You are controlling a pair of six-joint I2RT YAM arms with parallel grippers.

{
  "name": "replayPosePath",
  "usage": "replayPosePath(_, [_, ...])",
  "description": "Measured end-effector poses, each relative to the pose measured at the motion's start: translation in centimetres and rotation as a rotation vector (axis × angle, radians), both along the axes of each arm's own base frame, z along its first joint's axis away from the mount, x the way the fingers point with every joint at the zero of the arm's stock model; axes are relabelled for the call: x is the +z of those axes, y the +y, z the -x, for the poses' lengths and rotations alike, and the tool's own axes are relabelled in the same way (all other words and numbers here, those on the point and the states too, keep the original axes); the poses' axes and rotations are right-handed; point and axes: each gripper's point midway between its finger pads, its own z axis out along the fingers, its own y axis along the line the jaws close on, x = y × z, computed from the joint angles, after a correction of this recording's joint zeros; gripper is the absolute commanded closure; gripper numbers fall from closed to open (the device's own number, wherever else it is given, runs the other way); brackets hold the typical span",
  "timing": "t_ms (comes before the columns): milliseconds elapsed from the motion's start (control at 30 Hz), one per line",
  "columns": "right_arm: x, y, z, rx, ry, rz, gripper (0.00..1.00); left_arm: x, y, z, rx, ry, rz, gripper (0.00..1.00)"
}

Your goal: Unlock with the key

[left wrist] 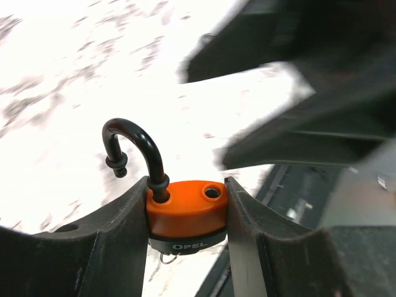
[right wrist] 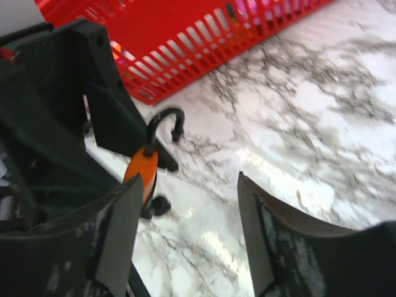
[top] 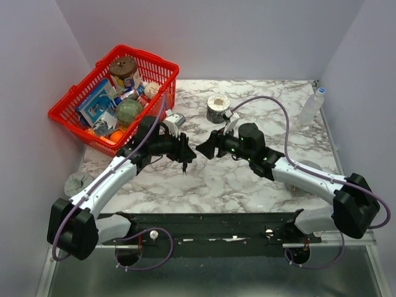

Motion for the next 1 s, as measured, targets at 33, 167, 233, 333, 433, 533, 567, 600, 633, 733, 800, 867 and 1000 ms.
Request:
replayPosePath(33, [-0.4,-0.7,0.1,-0.023,0.007,0.013,0.25,-0.9,0.4,-0.7,0.042,0.015,-0.034,1.0])
replayPosePath(167, [-1.6,-3.2,0.4,-0.116,0.021,0.055,0.22,-3.9,1.8,-2.3,0.168,0.085,-0.137,1.0])
replayPosePath(233, [-2.0,-4.4,0.6,-0.158,0.023,0.075,0.22,-5.4,2.4,-2.7,0.216,0.131,-0.179,1.0])
replayPosePath(333, [-2.1,-5.7,0.6,-0.206,0.019,0.092,0.21,-7.9,3.0,-3.6,0.281,0.222,-0.259,1.0])
replayPosePath(433, [-1.6,-6.5,0.6,-0.238,0.004,0.096,0.21,-10.1,3.5,-4.6,0.335,0.294,-0.337,1.0])
replayPosePath(533, [-1.1,-7.3,0.7,-0.259,-0.015,0.094,0.2,-11.7,3.9,-5.1,0.369,0.34,-0.407,1.0])
replayPosePath(567, [-1.0,-7.4,0.7,-0.263,-0.02,0.093,0.2,-12.1,4.0,-5.2,0.373,0.352,-0.426,1.0])
replayPosePath(600, [-1.0,-7.6,0.8,-0.267,-0.023,0.092,0.2,-12.4,4.0,-5.5,0.381,0.365,-0.451,1.0])
replayPosePath(633, [-1.0,-7.8,0.9,-0.27,-0.025,0.094,0.2,-12.9,4.1,-5.9,0.389,0.375,-0.478,1.0])
replayPosePath(733, [-1.4,-8.2,1.1,-0.276,-0.028,0.1,0.19,-14.1,4.0,-7.6,0.404,0.397,-0.544,1.0])
replayPosePath(800, [-1.6,-8.6,1.3,-0.284,-0.028,0.103,0.18,-14.8,3.9,-8.5,0.409,0.405,-0.577,1.0])
replayPosePath(867, [-1.6,-9.0,1.5,-0.291,-0.032,0.102,0.18,-15.7,3.8,-9.5,0.412,0.415,-0.619,1.0])
replayPosePath(1000, [-0.9,-9.6,1.8,-0.302,-0.048,0.084,0.17,-16.8,4.1,-11.8,0.43,0.403,-0.714,1.0])
